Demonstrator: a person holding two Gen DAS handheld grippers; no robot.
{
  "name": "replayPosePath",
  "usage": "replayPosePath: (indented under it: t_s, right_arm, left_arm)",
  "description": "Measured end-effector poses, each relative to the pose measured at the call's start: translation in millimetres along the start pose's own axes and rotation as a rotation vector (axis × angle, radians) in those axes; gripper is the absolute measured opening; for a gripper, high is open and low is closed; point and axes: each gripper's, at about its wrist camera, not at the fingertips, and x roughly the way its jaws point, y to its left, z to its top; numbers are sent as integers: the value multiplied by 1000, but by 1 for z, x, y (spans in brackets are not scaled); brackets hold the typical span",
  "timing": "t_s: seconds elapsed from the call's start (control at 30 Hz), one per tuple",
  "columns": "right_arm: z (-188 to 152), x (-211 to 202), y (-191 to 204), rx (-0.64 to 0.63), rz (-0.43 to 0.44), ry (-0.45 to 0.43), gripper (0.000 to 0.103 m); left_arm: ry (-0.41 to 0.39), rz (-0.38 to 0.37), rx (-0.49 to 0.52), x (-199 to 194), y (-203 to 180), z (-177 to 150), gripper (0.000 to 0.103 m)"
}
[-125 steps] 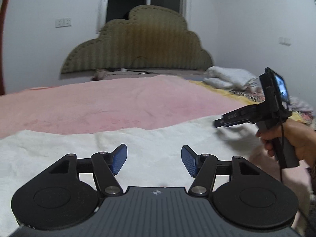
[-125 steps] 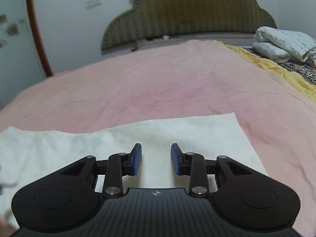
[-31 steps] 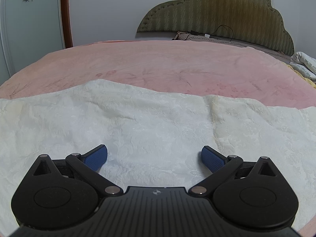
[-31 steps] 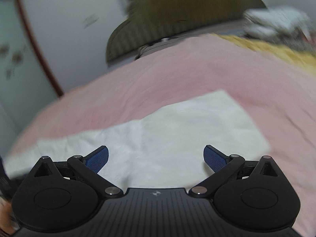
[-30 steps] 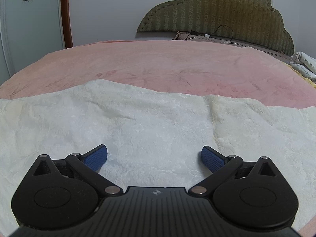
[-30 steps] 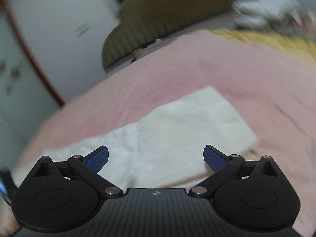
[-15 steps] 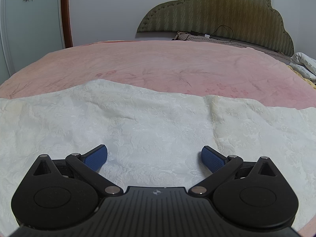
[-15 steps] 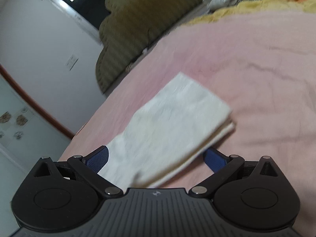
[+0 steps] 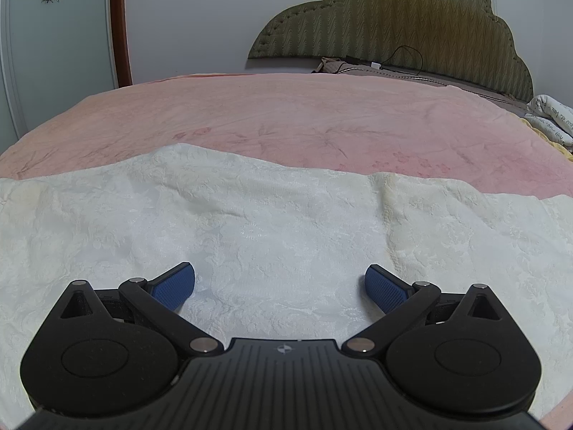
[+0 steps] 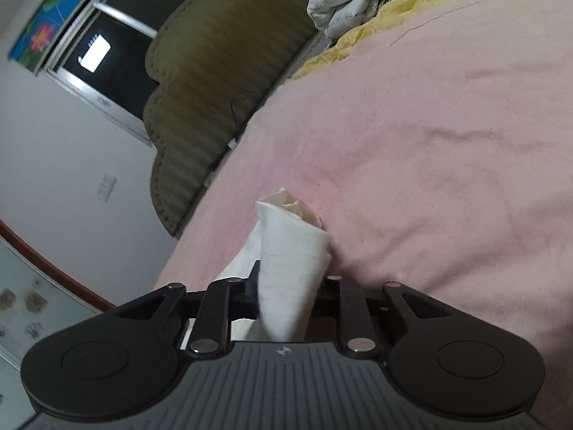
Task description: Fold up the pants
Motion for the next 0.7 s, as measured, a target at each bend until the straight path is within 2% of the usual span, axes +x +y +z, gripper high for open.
replayPosePath:
  t_s: [0.1,0.17,0.23,0.3,0.37,0.43,0.47,0.6,0.7]
  right_arm:
    - [-5,-10,30,-174,-34,-40,18]
    - [-13,-19,61,-343,-37,-67,18]
    - [-29,-25,98,-546,-37,-89,18]
    - [-57,-29,136,-769,-35,-101,18]
    - [-90,-29,166,-955,-17,-104,18]
    - [-120,-27,186,-1081,12,-92,17]
    - [-136,-25,194,-1129,31,-73,17]
    - [-182,-17,208,-1214,90,-1,17]
    - [-205,-19,215,-1247,136,32,18]
  left_arm:
    - [-7,-22,-11,-2,3,0,100]
    - [-8,-90,-49,-7,9,2,99]
    - [6,-238,-169,-14,21,7,100]
    - [47,-443,-327,-16,34,12,101]
    - [136,-668,-516,-9,44,14,101]
    - [230,-819,-646,3,45,12,102]
    - [263,-867,-686,7,43,10,101]
    - [341,-962,-759,18,31,-1,102]
    - [379,-979,-816,28,27,-6,102]
